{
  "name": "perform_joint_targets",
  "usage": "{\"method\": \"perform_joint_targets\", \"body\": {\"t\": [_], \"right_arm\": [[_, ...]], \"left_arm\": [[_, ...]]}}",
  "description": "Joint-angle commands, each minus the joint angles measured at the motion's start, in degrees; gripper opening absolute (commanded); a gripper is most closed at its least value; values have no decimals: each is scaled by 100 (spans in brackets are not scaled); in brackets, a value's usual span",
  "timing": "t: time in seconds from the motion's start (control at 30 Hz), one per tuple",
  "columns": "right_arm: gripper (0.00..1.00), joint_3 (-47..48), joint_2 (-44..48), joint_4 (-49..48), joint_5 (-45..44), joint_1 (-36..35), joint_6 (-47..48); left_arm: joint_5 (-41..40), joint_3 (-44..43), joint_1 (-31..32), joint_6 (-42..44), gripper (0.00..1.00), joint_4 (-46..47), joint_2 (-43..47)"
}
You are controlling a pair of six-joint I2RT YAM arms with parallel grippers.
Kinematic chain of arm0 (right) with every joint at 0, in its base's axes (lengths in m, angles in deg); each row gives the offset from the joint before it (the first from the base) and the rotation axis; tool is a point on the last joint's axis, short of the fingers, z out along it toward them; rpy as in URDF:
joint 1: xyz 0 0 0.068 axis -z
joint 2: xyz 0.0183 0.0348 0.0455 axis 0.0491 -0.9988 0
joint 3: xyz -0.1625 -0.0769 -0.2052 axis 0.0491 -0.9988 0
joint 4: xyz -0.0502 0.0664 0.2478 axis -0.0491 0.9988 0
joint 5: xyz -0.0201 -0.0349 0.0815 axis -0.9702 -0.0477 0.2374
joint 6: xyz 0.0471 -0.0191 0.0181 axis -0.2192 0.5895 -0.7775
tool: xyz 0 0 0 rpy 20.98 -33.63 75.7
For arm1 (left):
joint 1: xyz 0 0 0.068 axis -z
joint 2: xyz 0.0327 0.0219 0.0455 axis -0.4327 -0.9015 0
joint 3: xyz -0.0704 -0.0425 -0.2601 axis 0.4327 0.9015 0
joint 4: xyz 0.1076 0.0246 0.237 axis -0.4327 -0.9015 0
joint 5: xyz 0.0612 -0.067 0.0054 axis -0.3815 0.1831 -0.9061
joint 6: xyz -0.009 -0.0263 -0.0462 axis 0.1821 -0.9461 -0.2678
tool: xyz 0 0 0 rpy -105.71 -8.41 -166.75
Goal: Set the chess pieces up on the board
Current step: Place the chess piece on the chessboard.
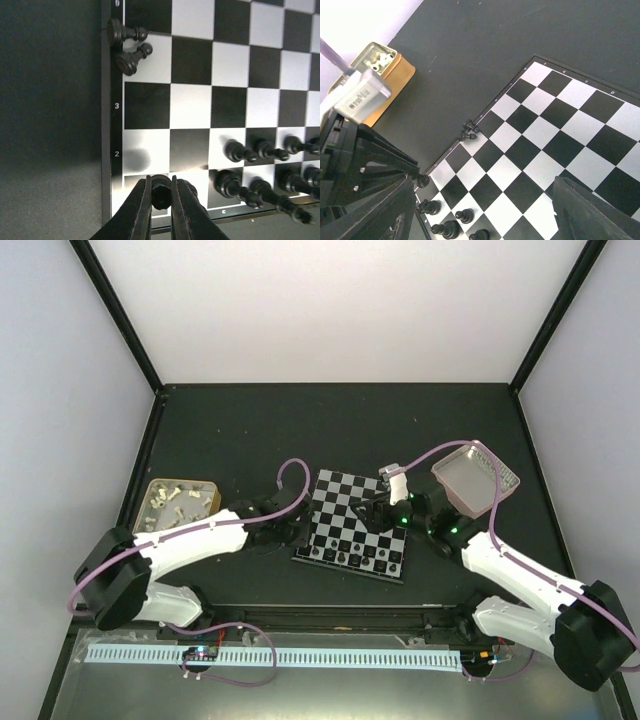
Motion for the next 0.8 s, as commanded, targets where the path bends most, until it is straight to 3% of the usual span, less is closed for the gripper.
{"method": "perform_joint_targets", "body": {"t": [0.0,0.33,0.77], "right_arm": [[76,32,-44,-40,-221,-11,-39],[76,60,-199,38,-266,-9,-57],[76,42,-255,27,-315,-4,-127]], "left_arm": [[-53,-11,53,-29,7,-126,-235],[68,-52,198,-23,9,-188,-604],[-217,-94,282,-99,9,-607,-396]]}}
